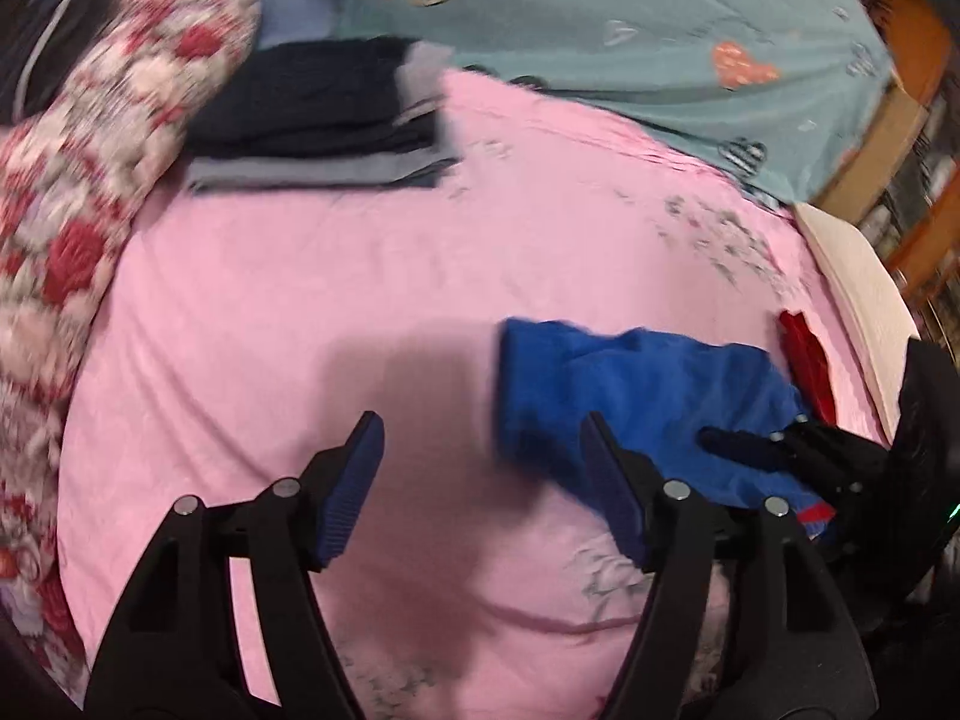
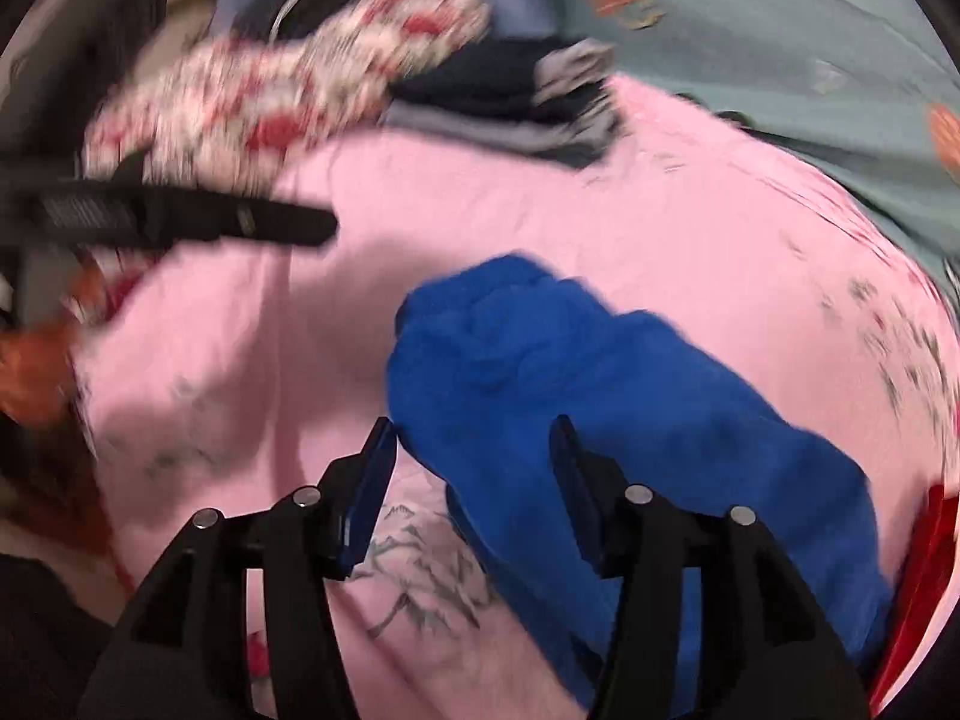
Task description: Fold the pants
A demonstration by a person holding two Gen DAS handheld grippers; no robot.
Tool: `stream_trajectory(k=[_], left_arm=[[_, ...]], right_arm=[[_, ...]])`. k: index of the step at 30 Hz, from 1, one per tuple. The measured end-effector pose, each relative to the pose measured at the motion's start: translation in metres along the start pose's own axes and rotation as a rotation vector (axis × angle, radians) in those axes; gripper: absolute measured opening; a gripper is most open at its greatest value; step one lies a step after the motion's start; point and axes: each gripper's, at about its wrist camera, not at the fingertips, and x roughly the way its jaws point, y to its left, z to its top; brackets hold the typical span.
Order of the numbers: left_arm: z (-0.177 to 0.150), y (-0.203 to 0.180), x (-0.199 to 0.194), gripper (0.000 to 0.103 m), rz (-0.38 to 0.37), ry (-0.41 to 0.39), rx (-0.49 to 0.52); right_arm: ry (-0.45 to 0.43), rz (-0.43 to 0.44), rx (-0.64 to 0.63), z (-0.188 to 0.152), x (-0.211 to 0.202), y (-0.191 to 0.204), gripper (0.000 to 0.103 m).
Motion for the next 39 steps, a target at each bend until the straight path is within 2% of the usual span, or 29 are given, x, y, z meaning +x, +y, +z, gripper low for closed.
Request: stream_trajectory(k=[3,5,8,9,11,14,17,20,23,25,26,27,28,30,34,36,37,39], left_arm=[[0.007,-0.054,0.006,0.072,-0.119,-0.016,0.117],[0.005,-0.101,0.017,0.075,-0.249,0.010,0.210],[-0.017,-0.169,0.047,0.076,-0.354,0.066,0.371],[-0.024,-0.180,0.057,0.076,-0.359,0.088,0.390],[-0.044,-0.201,0.093,0.075,-0.356,0.189,0.398],[-0.064,-0.203,0.132,0.073,-0.312,0.308,0.357],[-0.067,-0.202,0.132,0.075,-0.291,0.282,0.343],[-0.066,-0.202,0.134,0.075,-0.274,0.283,0.301],[-0.065,-0.206,0.133,0.076,-0.253,0.278,0.285],[-0.067,-0.209,0.133,0.076,-0.233,0.279,0.288],[-0.065,-0.209,0.133,0.076,-0.224,0.280,0.290],[-0.065,-0.210,0.134,0.076,-0.217,0.282,0.292],[-0.064,-0.211,0.134,0.077,-0.213,0.281,0.296],[-0.065,-0.213,0.134,0.077,-0.202,0.281,0.314],[-0.067,-0.218,0.135,0.078,-0.178,0.288,0.356],[-0.068,-0.220,0.135,0.079,-0.167,0.293,0.379],[-0.068,-0.222,0.135,0.079,-0.163,0.296,0.387],[-0.067,-0.224,0.136,0.080,-0.159,0.304,0.400]], right_arm=[[-0.031,-0.179,0.193,-0.023,-0.040,-0.048,0.054],[-0.035,-0.309,0.312,-0.041,-0.064,-0.080,0.054],[-0.032,-0.475,0.503,-0.059,-0.093,-0.138,0.054],[-0.036,-0.507,0.550,-0.057,-0.094,-0.150,0.054],[-0.042,-0.538,0.607,-0.051,-0.086,-0.167,0.054],[-0.020,-0.570,0.664,-0.043,-0.067,-0.203,0.054],[0.067,-0.622,0.668,-0.029,-0.026,-0.240,0.054],[0.176,-0.663,0.685,-0.036,0.003,-0.272,0.054],[0.247,-0.700,0.697,-0.044,0.017,-0.289,0.054],[0.277,-0.673,0.713,-0.052,0.025,-0.298,0.051],[0.267,-0.623,0.722,-0.057,0.026,-0.302,0.031],[0.255,-0.589,0.727,-0.059,0.024,-0.304,0.005],[0.249,-0.573,0.718,-0.060,0.017,-0.303,0.003],[0.179,-0.529,0.746,-0.062,-0.013,-0.301,0.003],[-0.079,-0.380,0.878,-0.077,-0.117,-0.298,0.003],[-0.217,-0.321,0.942,-0.099,-0.172,-0.295,0.003],[-0.295,-0.298,0.981,-0.118,-0.201,-0.292,0.003],[-0.396,-0.289,1.055,-0.160,-0.237,-0.284,0.003]])
